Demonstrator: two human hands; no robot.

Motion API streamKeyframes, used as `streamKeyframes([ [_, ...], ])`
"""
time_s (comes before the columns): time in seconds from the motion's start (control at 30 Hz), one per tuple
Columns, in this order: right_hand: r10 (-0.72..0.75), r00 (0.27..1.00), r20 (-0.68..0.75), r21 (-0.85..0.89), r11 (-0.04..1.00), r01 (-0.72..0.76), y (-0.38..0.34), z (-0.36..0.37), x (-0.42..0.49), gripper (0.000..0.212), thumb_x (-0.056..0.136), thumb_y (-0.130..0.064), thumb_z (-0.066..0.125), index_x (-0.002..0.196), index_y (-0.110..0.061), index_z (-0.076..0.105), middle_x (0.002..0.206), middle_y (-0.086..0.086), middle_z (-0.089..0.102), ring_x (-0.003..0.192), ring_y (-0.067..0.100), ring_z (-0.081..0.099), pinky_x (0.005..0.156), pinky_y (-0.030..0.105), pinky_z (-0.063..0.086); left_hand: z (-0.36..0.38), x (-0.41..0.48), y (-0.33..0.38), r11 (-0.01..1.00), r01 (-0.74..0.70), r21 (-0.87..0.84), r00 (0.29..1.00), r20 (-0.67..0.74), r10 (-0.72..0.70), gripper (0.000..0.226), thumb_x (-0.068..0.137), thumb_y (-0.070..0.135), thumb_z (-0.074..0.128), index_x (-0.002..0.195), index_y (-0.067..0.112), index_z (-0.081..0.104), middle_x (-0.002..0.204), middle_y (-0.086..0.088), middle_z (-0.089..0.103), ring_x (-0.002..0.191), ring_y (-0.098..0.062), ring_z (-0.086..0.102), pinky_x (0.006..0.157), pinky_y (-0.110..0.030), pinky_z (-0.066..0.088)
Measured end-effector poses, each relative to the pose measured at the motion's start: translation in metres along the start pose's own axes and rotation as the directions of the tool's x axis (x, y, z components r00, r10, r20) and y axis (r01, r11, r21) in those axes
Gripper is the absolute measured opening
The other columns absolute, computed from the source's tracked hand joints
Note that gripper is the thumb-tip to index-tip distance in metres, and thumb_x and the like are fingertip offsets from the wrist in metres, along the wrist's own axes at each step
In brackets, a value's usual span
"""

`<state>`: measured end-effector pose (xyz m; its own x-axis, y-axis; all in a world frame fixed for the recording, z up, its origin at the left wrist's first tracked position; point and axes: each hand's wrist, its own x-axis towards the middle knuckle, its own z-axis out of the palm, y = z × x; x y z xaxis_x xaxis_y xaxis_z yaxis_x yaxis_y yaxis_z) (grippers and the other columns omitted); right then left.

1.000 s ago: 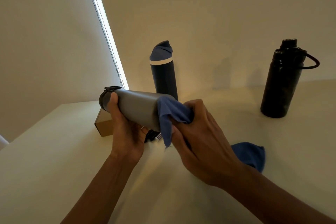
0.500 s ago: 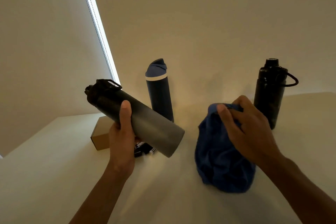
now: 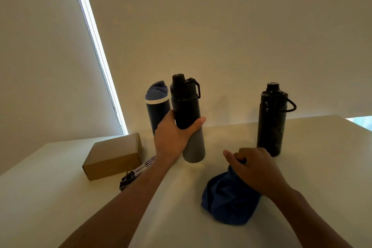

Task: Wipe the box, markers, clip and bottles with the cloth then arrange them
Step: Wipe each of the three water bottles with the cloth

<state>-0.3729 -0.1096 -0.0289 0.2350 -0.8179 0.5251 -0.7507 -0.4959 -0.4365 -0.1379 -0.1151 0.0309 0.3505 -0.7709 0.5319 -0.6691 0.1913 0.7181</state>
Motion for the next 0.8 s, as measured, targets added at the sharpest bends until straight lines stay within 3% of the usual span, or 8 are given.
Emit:
streamKeyframes([
  [0.17, 0.010, 0.997, 0.072, 0.022, 1.000, -0.011, -0.011, 0.001, -0.001, 0.075, 0.092, -0.077, 0.030, 0.057, -0.016, 0.056, 0.059, 0.002, 0.054, 0.053, 0.013, 0.052, 0.061, 0.032, 0.052, 0.038, 0.021, -0.004, 0.998, 0.042, 0.048, 0.999, -0.030, -0.040, 0.082, 0.065, 0.089, 0.070, 0.123, 0.031, 0.060, 0.111, 0.011, 0.070, 0.097, -0.013, 0.069, 0.086, -0.041, 0.060],
  [0.3, -0.047, 0.995, 0.091, 0.017, 0.999, 0.046, -0.018, 0.004, -0.004, 0.078, 0.094, -0.078, 0.023, 0.060, -0.015, 0.055, 0.059, 0.001, 0.051, 0.052, 0.012, 0.050, 0.059, 0.032, 0.050, 0.060, 0.028, -0.006, 0.994, 0.078, 0.070, 0.996, -0.049, -0.075, 0.085, 0.065, 0.086, 0.073, 0.123, 0.025, 0.060, 0.111, 0.004, 0.071, 0.097, -0.019, 0.069, 0.081, -0.036, 0.057],
  [0.5, -0.030, 0.998, -0.059, -0.007, 1.000, 0.029, -0.002, 0.002, 0.002, 0.063, 0.096, -0.071, 0.035, 0.067, -0.025, 0.068, 0.079, -0.013, 0.053, 0.064, 0.005, 0.055, 0.060, 0.024, 0.049, 0.074, 0.034, -0.011, 0.995, 0.084, 0.045, 0.995, -0.049, -0.082, 0.086, 0.068, 0.082, 0.073, 0.125, 0.019, 0.059, 0.112, 0.000, 0.070, 0.098, -0.022, 0.069, 0.075, -0.032, 0.050],
  [0.63, 0.005, 0.993, -0.121, 0.001, 1.000, -0.005, 0.016, 0.002, 0.004, 0.054, 0.093, -0.067, 0.047, 0.063, -0.025, 0.065, 0.082, -0.016, 0.054, 0.063, 0.004, 0.056, 0.061, 0.027, 0.051, 0.070, 0.035, -0.019, 0.995, 0.100, 0.028, 0.993, 0.064, -0.101, 0.090, 0.069, 0.081, 0.075, 0.132, 0.021, 0.053, 0.122, 0.000, 0.068, 0.106, -0.024, 0.068, 0.087, -0.044, 0.059],
  [0.8, 0.112, 0.978, -0.178, 0.036, 0.994, -0.108, 0.031, -0.004, 0.003, 0.050, 0.088, -0.063, 0.059, 0.055, -0.026, 0.058, 0.080, -0.018, 0.056, 0.062, 0.001, 0.057, 0.058, 0.022, 0.050, 0.055, 0.008, -0.038, 0.986, 0.164, 0.012, 0.968, 0.190, -0.163, 0.086, 0.081, 0.052, 0.084, 0.148, 0.017, 0.042, 0.145, -0.004, 0.053, 0.127, -0.026, 0.059, 0.103, -0.046, 0.053],
])
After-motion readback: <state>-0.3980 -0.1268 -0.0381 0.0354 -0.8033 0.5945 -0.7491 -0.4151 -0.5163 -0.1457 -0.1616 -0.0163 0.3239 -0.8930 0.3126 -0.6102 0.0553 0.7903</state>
